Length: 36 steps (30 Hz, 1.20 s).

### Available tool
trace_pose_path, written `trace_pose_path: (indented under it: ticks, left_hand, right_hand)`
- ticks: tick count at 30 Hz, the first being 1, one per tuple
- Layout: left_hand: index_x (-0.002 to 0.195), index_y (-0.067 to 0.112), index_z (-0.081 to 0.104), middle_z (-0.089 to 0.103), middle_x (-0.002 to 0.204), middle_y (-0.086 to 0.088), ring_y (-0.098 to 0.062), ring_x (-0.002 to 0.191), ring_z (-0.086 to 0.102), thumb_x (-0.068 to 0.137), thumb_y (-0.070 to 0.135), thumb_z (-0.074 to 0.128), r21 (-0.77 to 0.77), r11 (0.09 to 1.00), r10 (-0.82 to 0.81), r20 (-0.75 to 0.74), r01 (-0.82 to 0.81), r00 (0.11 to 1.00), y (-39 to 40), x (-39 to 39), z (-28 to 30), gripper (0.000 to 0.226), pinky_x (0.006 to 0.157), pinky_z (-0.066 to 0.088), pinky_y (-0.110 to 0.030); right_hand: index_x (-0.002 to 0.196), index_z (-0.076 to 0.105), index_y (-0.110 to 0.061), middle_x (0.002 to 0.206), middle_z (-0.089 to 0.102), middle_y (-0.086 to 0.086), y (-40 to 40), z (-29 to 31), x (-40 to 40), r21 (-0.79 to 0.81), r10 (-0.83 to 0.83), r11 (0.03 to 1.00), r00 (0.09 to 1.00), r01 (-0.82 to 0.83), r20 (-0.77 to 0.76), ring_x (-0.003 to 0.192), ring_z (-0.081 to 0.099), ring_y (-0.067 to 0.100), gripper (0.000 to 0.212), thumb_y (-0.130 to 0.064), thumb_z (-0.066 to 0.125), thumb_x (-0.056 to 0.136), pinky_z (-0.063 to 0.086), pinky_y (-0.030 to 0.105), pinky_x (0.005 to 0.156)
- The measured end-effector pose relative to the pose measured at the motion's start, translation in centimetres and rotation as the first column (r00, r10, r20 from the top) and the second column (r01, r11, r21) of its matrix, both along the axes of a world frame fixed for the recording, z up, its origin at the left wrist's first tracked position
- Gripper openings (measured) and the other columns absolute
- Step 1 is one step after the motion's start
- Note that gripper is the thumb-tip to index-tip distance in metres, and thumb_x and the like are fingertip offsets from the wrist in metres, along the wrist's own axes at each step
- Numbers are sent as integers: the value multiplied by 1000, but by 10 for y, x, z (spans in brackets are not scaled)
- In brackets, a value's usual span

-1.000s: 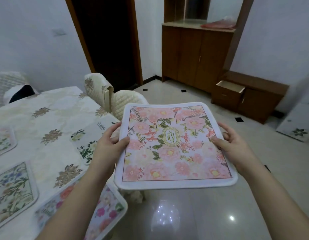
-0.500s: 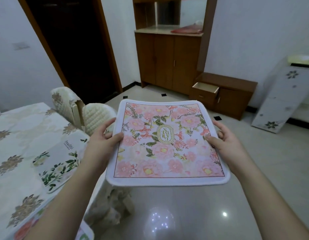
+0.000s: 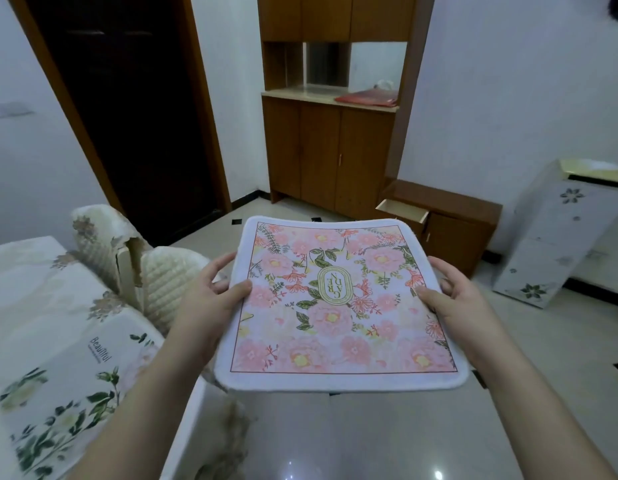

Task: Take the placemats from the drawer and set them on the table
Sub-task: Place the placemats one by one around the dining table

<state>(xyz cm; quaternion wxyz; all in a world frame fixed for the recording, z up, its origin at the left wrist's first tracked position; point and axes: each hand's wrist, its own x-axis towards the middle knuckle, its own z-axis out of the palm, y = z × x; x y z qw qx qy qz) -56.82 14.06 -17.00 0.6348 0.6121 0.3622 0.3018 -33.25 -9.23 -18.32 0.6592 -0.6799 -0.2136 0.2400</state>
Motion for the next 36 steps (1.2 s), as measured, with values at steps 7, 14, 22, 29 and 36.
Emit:
trace_pose_path:
  ticks: [7, 14, 22, 29, 36]
  left_hand:
    - [135, 33, 53, 78, 89, -4, -32, 68, 75, 94, 5, 64, 11, 1000, -11, -4, 11, 1000, 61, 30, 11, 52, 50, 60, -41]
    - [136, 33, 53, 78, 89, -9, -31, 63, 74, 95, 3, 62, -24, 1000, -1, -36, 0, 999, 91, 82, -1, 51, 47, 59, -38]
    - [134, 37, 53, 78, 90, -9, -35, 70, 75, 96, 9, 62, -4, 999, 38, -83, -38, 996, 114, 186, -3, 48, 55, 61, -41]
    - [134, 37, 52, 78, 91, -9, -38, 74, 75, 96, 8, 62, 25, 992, 126, -109, -124, 986, 133, 256, 3, 49, 72, 59, -58]
    - [132, 37, 54, 78, 87, -4, -32, 69, 75, 96, 9, 63, 21, 973, 230, -111, -229, 967, 170, 279, 3, 46, 53, 60, -39]
  right_hand:
    - [136, 48, -30, 100, 74, -8, 57, 3, 28, -10, -23, 1000, 1000, 23, 10, 83, 74, 26, 48, -8, 59, 96, 60, 40, 62]
    - [132, 50, -32, 100, 74, -9, 93, -6, 85, -32, 4, 999, 1000, -5, -28, 83, 74, 31, 46, -7, 61, 94, 59, 55, 73]
    - [134, 49, -30, 101, 75, -4, 127, -15, 197, -3, 47, 999, 991, -48, -125, 81, 74, 31, 50, -5, 61, 93, 59, 43, 65]
    - [132, 49, -34, 107, 71, -9, 163, 0, 281, -38, 121, 992, 990, -124, -76, 82, 74, 28, 47, -10, 62, 94, 59, 52, 72]
    - [135, 47, -36, 106, 70, -11, 228, 3, 317, -67, 213, 974, 974, -218, -71, 80, 74, 27, 48, -10, 60, 95, 61, 45, 65]
